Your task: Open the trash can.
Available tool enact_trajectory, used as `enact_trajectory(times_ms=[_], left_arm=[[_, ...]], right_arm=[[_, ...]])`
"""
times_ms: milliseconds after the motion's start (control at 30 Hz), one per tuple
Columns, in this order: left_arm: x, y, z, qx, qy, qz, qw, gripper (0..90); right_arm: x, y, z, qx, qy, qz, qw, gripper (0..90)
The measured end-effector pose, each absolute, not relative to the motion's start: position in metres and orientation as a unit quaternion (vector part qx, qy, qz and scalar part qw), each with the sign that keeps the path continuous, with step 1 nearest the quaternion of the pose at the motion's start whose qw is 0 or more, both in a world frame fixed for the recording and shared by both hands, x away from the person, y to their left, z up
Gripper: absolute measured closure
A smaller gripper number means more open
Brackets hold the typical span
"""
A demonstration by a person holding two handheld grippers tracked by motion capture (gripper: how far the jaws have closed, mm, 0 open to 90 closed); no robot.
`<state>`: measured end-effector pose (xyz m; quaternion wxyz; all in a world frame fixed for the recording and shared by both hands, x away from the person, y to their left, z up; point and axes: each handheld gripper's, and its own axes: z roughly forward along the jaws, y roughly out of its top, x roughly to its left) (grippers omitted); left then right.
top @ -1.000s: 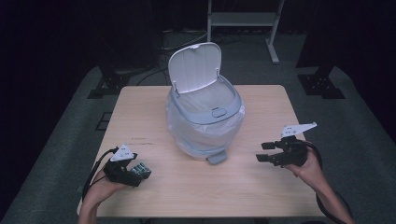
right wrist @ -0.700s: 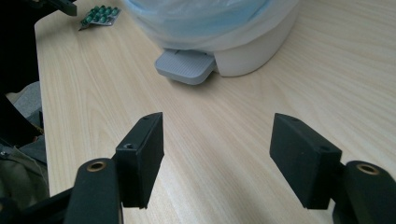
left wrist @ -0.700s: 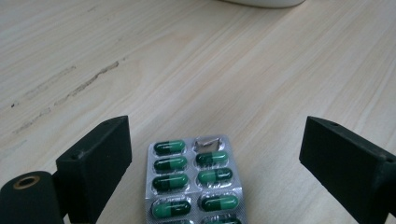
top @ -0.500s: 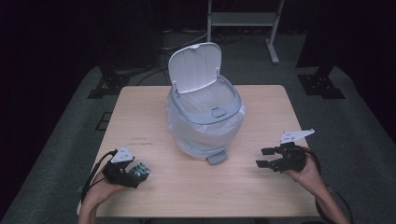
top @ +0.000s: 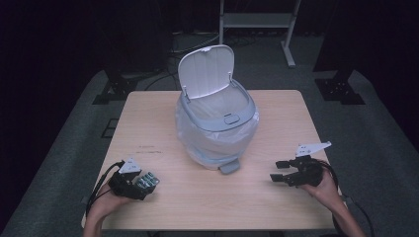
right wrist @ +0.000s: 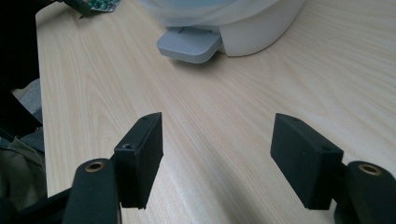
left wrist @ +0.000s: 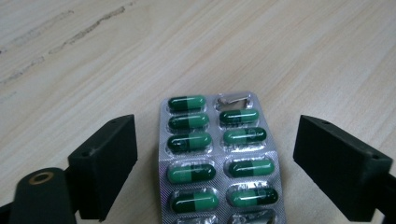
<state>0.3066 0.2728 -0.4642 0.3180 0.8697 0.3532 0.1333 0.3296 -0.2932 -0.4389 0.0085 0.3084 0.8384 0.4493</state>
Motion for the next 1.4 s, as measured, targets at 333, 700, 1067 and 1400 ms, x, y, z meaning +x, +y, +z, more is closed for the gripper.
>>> enact_trajectory(times_ms=[333, 700, 1067, 1400], left_arm=[[0.307, 0.273, -0.465, 0.874, 0.348, 0.123, 0.315, 32.1], [0.309, 0.271, -0.458, 0.876, 0.344, 0.107, 0.319, 33.3], [0.31, 0.27, -0.427, 0.879, 0.332, 0.092, 0.328, 33.4], [0.31, 0.27, -0.387, 0.887, 0.315, 0.09, 0.326, 33.4]], right_arm=[[0.328, -0.294, -0.441, 0.308, 0.838, 0.451, 0.009, 33.2], [0.328, -0.292, -0.443, 0.305, 0.84, 0.448, 0.009, 33.1], [0.328, -0.292, -0.441, 0.304, 0.842, 0.445, 0.01, 32.4], [0.329, -0.29, -0.443, 0.304, 0.846, 0.438, 0.011, 31.6]])
